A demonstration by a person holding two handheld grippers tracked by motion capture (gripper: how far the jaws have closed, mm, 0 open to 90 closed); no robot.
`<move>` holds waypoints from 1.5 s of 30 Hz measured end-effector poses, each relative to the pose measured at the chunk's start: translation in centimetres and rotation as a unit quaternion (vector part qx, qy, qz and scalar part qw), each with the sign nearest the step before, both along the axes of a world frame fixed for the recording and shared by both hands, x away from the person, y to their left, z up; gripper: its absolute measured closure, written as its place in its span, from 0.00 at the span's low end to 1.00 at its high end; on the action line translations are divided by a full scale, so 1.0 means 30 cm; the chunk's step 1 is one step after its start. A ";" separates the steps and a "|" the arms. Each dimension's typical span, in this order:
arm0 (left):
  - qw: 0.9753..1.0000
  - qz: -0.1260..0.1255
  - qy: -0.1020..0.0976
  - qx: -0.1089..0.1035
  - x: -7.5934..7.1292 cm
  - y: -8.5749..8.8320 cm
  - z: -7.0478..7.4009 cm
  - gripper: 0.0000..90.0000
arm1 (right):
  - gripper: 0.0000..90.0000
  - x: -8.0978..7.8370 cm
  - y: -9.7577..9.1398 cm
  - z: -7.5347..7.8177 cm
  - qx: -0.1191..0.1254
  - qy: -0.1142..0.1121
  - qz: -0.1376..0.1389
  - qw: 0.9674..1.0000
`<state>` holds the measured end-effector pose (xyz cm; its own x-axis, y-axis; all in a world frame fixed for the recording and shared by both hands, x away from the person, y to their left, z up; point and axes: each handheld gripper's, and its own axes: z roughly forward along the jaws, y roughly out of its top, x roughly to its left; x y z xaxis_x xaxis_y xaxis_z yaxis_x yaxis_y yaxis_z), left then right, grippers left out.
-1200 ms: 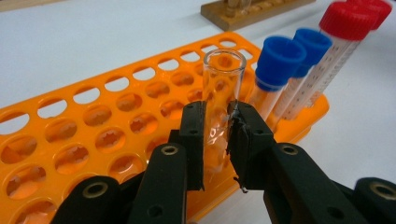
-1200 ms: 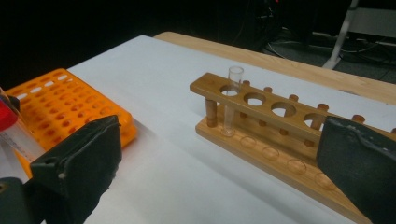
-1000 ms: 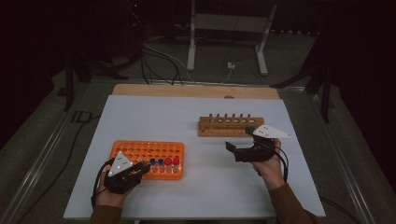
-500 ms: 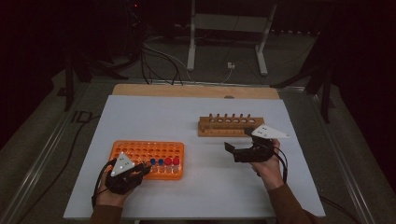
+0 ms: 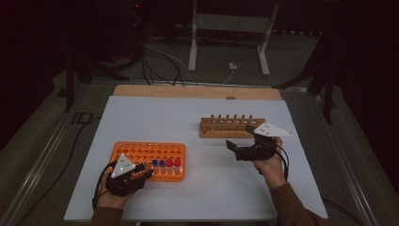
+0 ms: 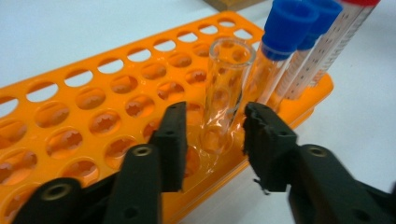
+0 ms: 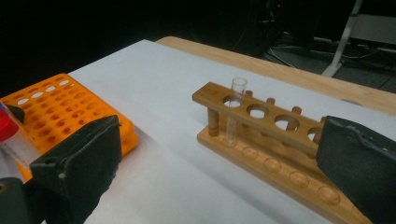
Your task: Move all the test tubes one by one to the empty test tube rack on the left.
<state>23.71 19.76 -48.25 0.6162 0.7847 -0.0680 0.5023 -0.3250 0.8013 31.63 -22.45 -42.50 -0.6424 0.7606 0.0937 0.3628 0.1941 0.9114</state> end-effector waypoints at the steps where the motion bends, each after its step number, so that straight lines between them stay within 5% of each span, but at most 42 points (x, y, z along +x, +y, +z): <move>1: 1.000 0.001 -0.002 -0.003 -0.001 0.004 0.003 0.63 | 0.00 0.004 0.001 0.004 -0.001 -0.001 0.000 1.000; 11: 0.998 0.017 -0.031 -0.059 -0.012 0.046 0.025 0.32 | 0.00 0.066 0.045 0.018 -0.014 -0.003 0.003 1.000; 21: 0.993 0.062 -0.065 -0.076 -0.012 0.063 0.041 0.02 | 0.00 0.159 0.096 0.011 -0.016 0.004 0.000 1.000; 28: 0.988 0.093 -0.089 -0.081 -0.016 0.071 0.052 0.00 | 0.03 0.214 0.134 0.002 -0.021 0.011 0.001 1.000; 36: 0.986 0.105 -0.096 -0.082 -0.017 0.073 0.054 0.00 | 0.19 0.290 0.167 -0.026 -0.034 0.037 -0.012 0.999; 45: 0.986 0.105 -0.096 -0.082 -0.018 0.073 0.053 0.00 | 0.63 0.329 0.212 -0.096 -0.064 0.052 -0.019 0.996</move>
